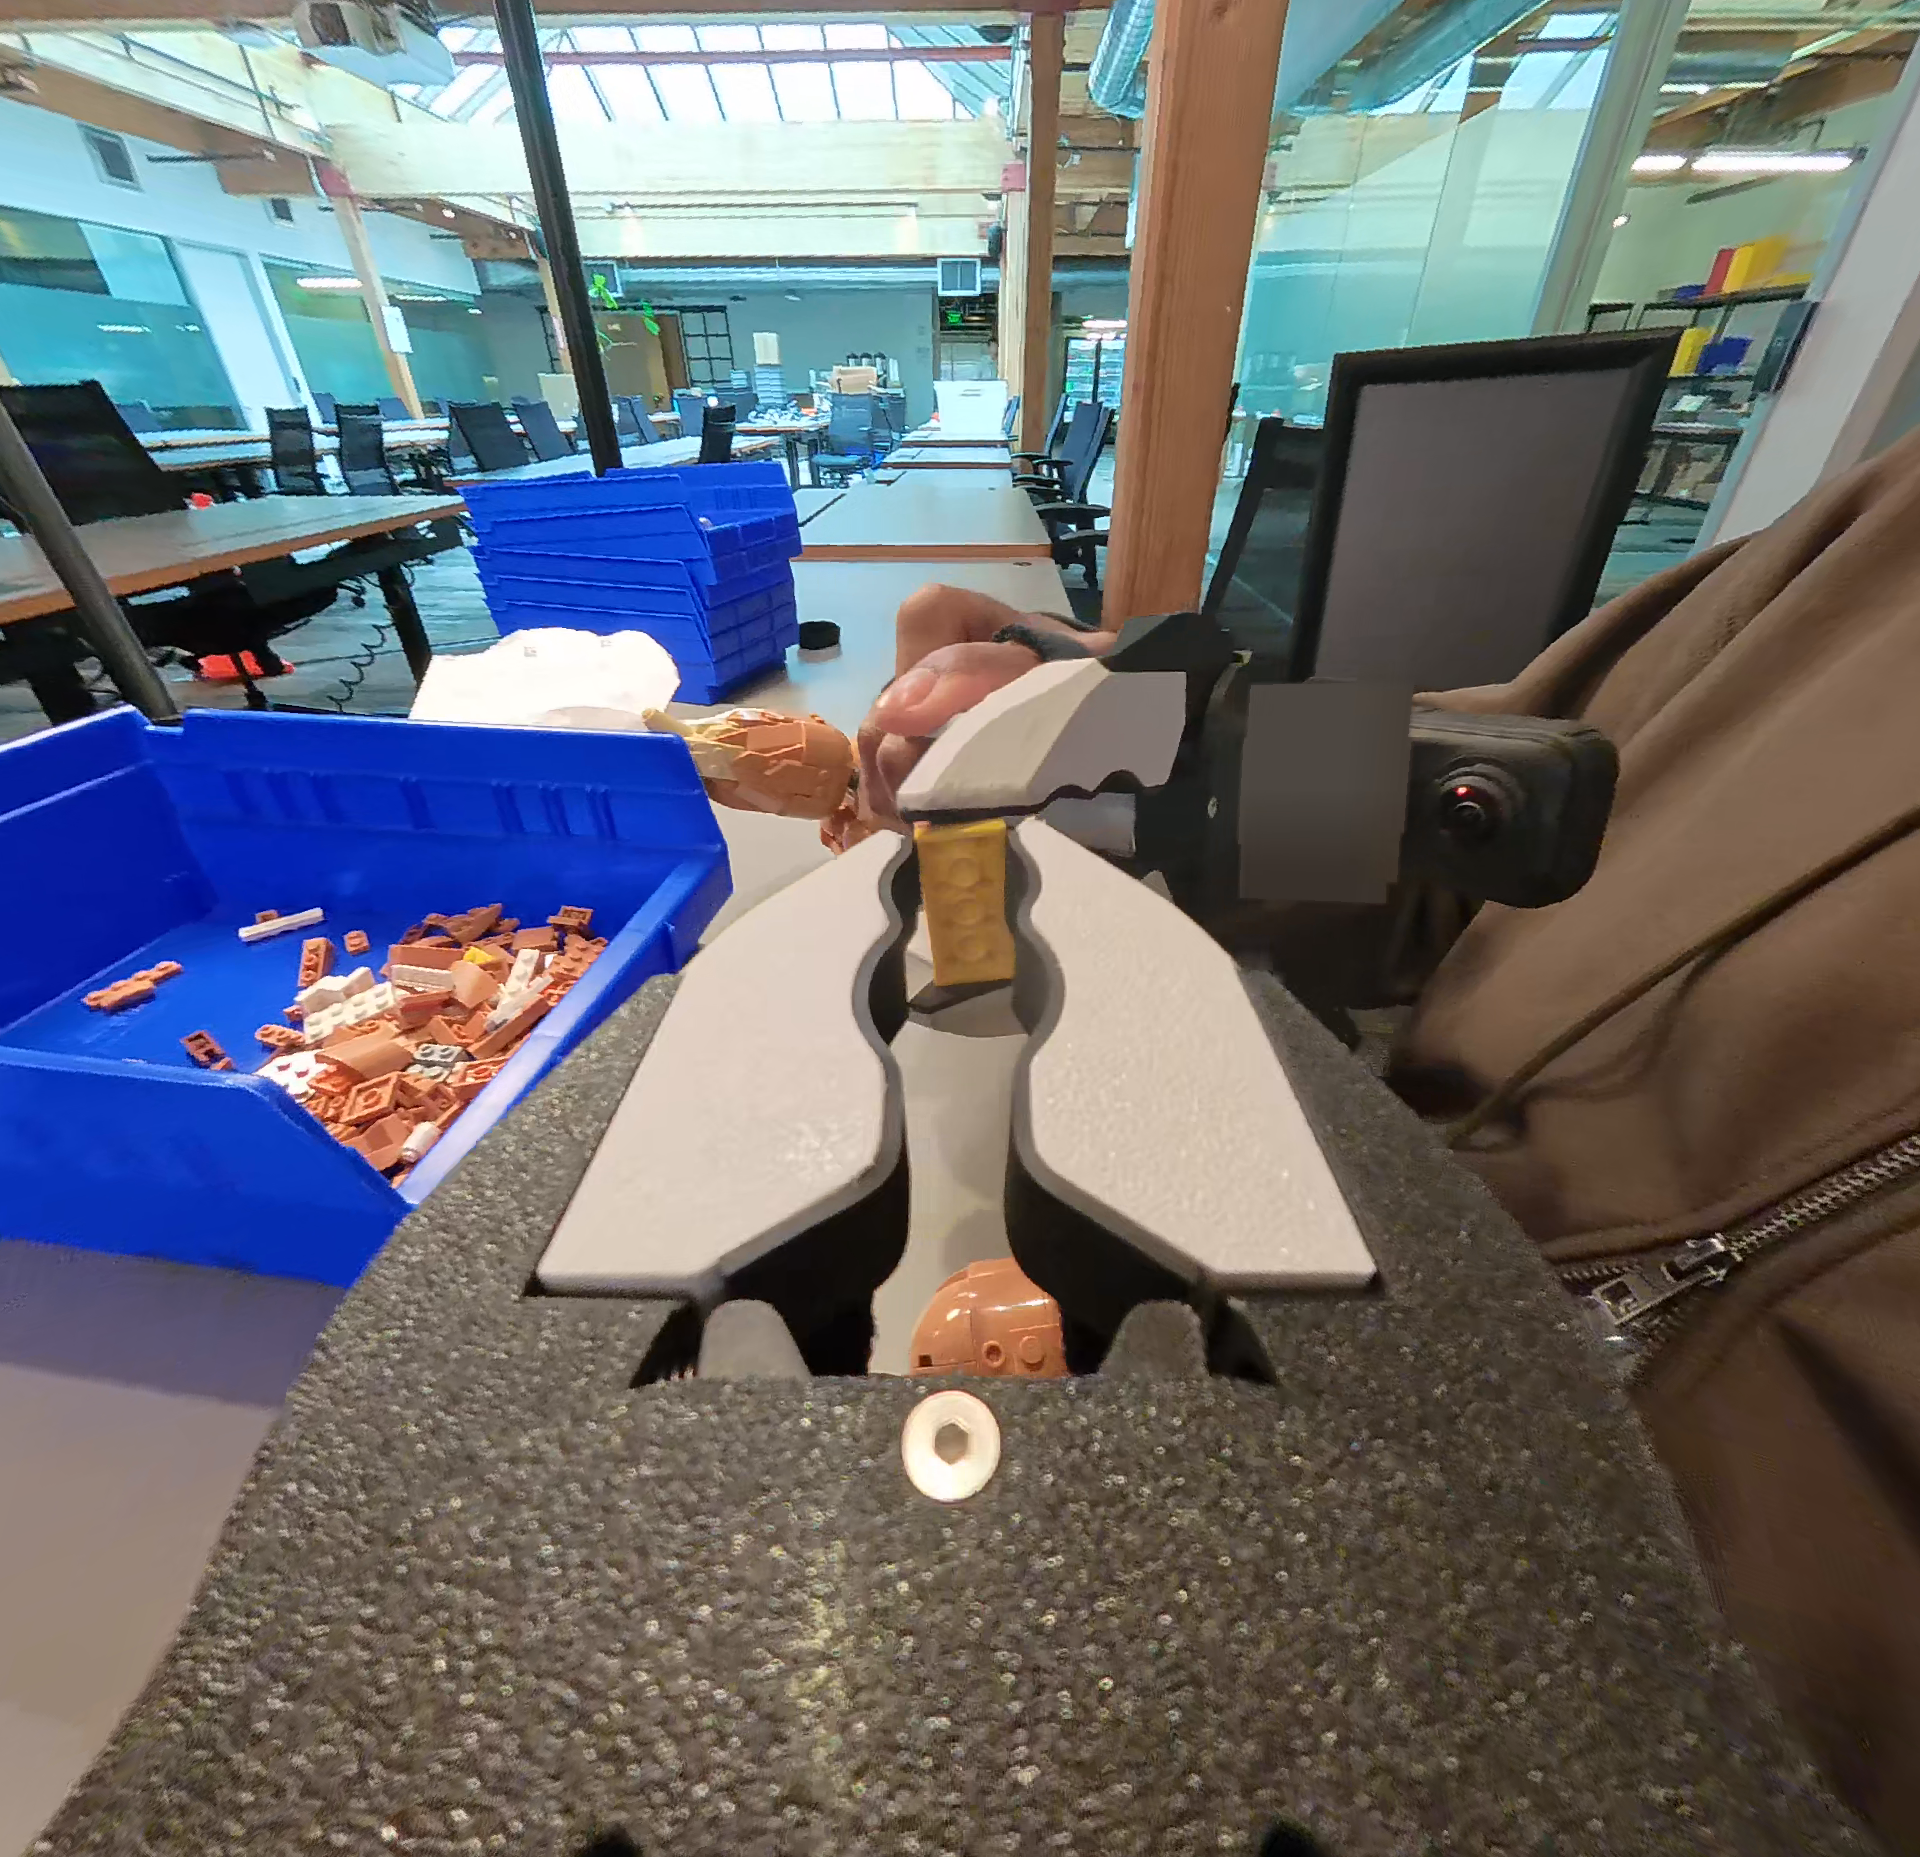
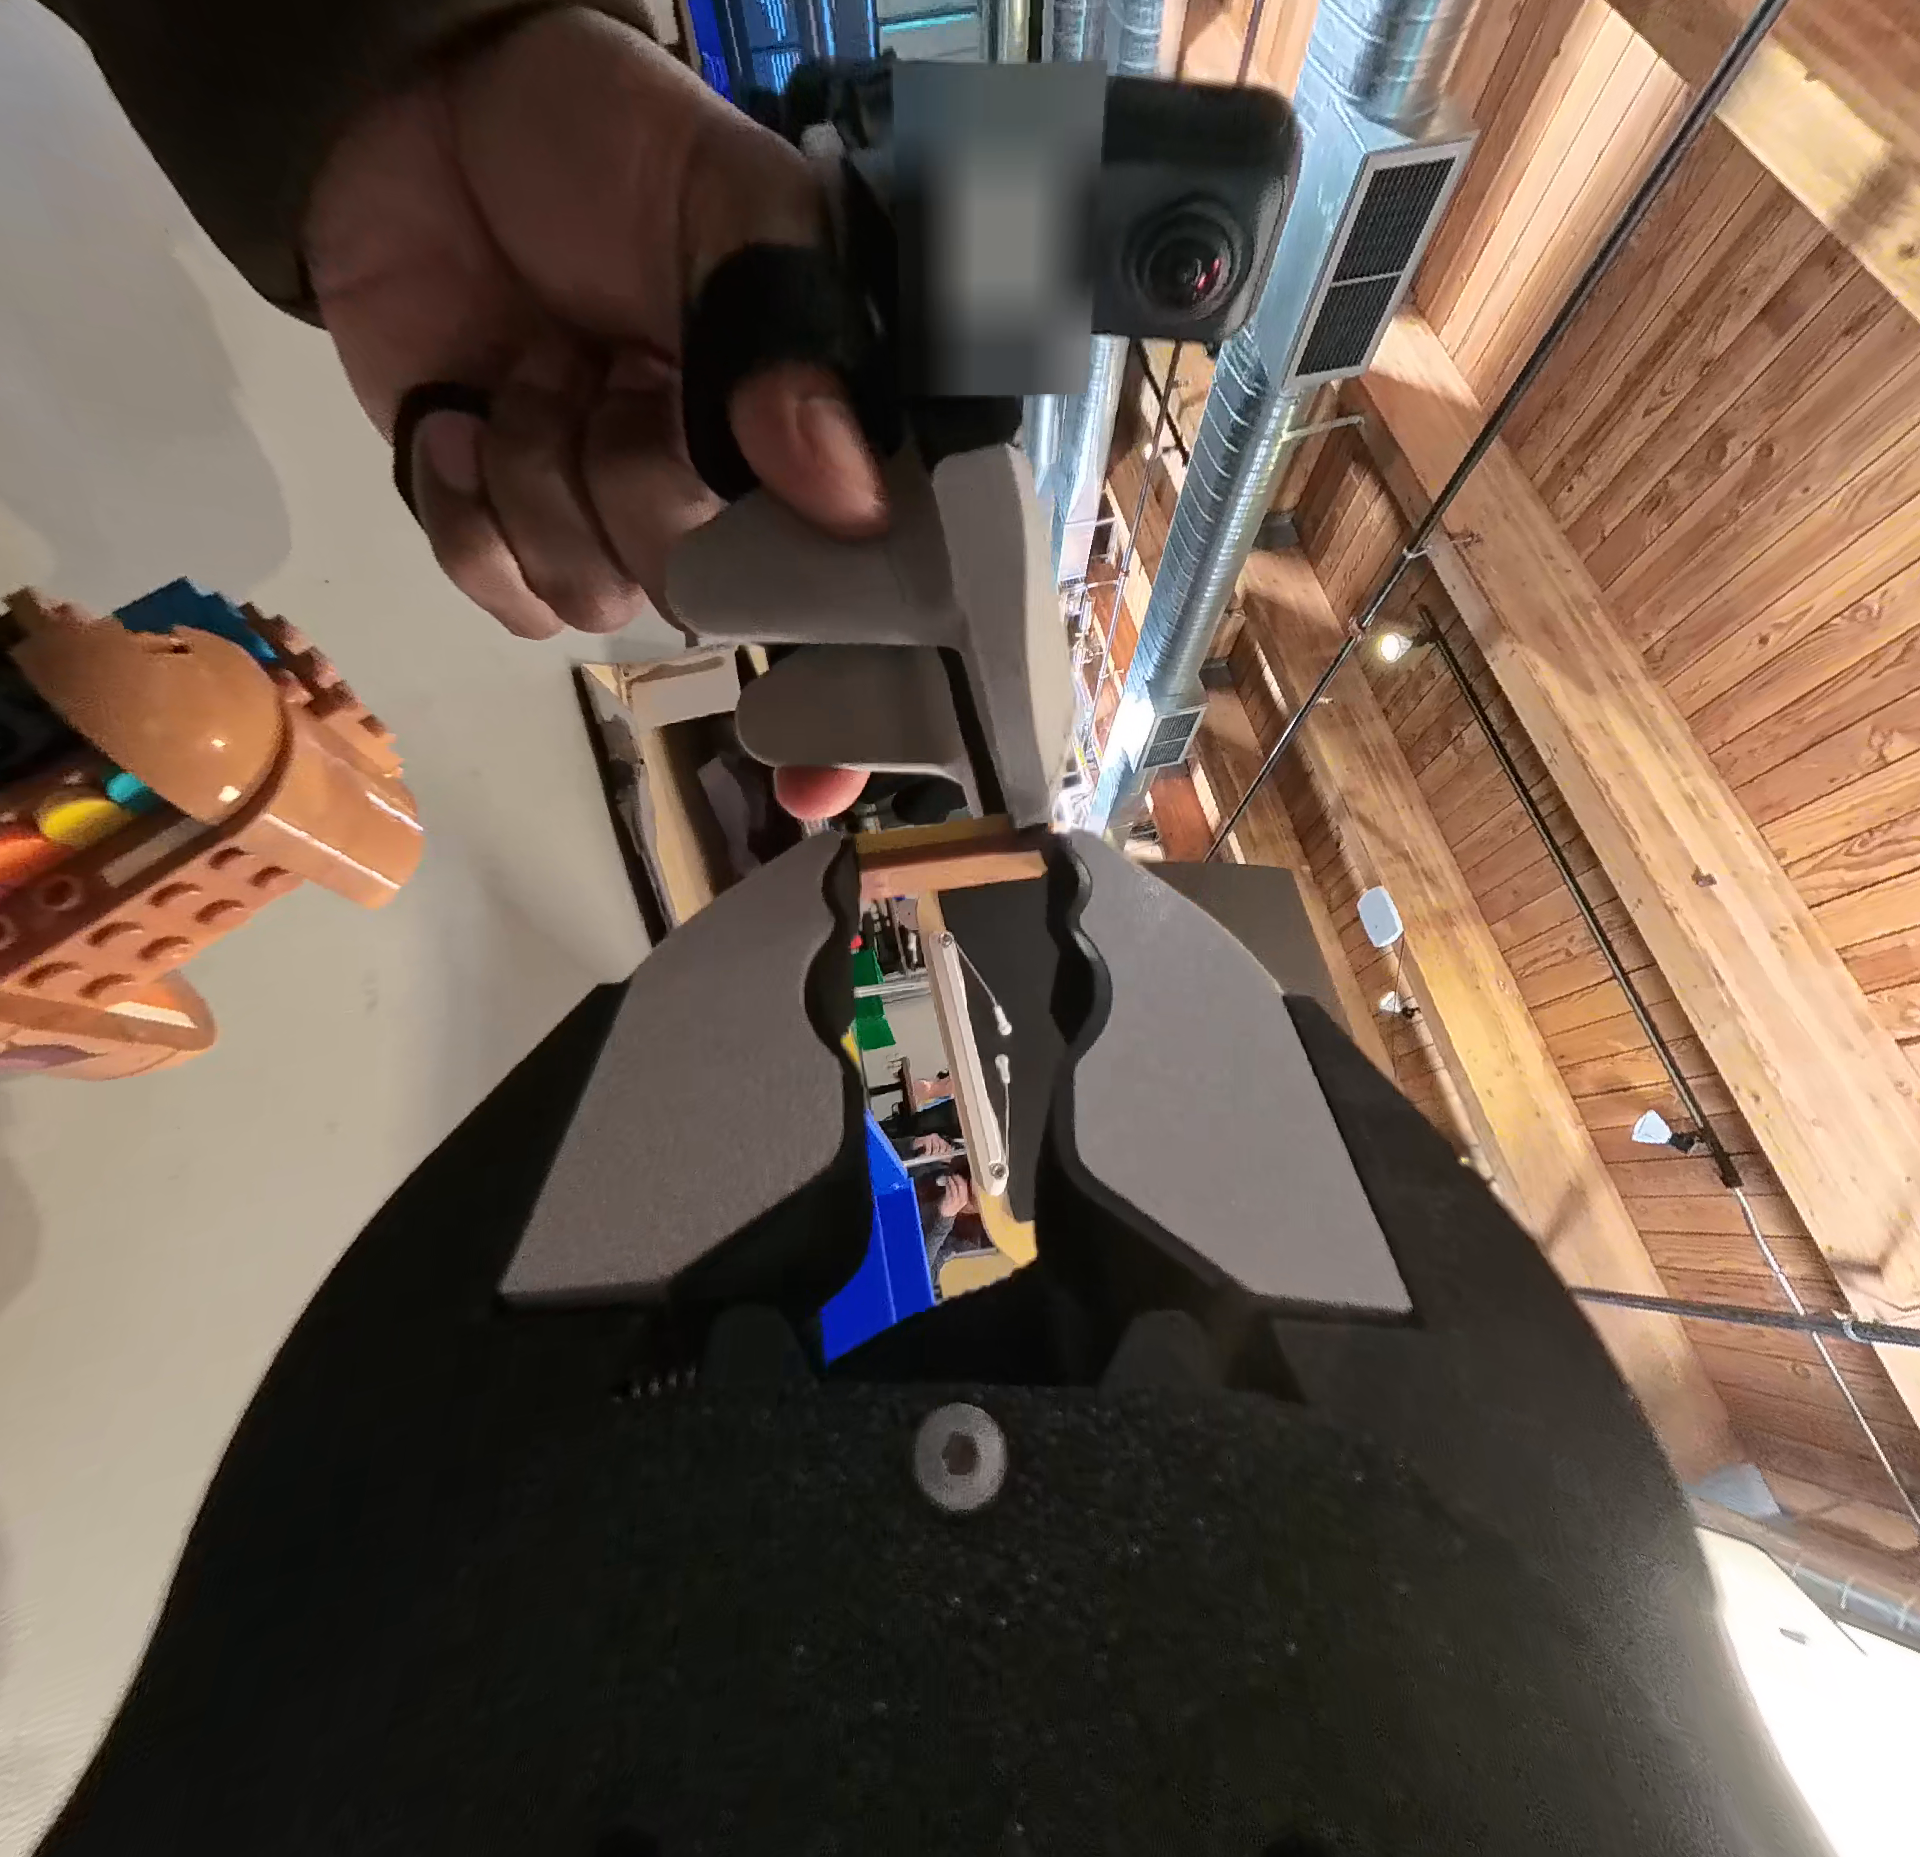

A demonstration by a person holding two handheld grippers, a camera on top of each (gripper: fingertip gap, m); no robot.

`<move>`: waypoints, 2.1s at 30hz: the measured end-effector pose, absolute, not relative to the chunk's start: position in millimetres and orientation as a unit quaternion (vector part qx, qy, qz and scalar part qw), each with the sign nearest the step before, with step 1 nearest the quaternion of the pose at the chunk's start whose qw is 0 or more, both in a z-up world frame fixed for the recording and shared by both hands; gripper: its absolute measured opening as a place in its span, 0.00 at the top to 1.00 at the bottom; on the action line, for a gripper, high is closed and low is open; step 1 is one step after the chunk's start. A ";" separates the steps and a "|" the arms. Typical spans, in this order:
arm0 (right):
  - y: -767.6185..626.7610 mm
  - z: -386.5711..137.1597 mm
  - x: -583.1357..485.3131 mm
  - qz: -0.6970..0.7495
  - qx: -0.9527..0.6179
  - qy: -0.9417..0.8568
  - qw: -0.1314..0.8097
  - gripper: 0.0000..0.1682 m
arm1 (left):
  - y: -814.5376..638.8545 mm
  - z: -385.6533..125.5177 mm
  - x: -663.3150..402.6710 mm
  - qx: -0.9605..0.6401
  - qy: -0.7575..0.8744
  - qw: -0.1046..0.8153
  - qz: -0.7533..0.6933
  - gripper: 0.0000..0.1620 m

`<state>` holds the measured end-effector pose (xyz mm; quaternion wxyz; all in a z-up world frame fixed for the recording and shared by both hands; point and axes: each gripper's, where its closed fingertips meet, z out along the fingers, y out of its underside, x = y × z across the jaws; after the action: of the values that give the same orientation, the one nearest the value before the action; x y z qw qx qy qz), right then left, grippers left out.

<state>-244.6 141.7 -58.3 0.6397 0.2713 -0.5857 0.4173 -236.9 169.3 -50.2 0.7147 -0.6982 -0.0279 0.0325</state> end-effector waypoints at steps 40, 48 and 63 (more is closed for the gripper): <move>143.8 -44.7 -266.1 0.513 0.108 -0.598 0.606 0.97 | 151.0 -27.8 -253.0 -0.614 -0.062 0.784 0.072 0.90; 132.3 -58.8 -251.1 0.537 0.169 -0.615 0.552 0.86 | 149.9 -26.7 -239.9 -0.630 -0.009 0.765 0.135 0.90; 135.3 -62.2 -220.4 0.661 0.165 -0.681 0.267 0.82 | 153.3 -40.9 -216.2 -0.688 0.089 0.707 0.140 0.90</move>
<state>-220.4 135.3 -62.2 0.2672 0.1653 -0.6811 0.6613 -216.2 153.3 -40.9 0.7065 -0.6880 0.0887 0.1402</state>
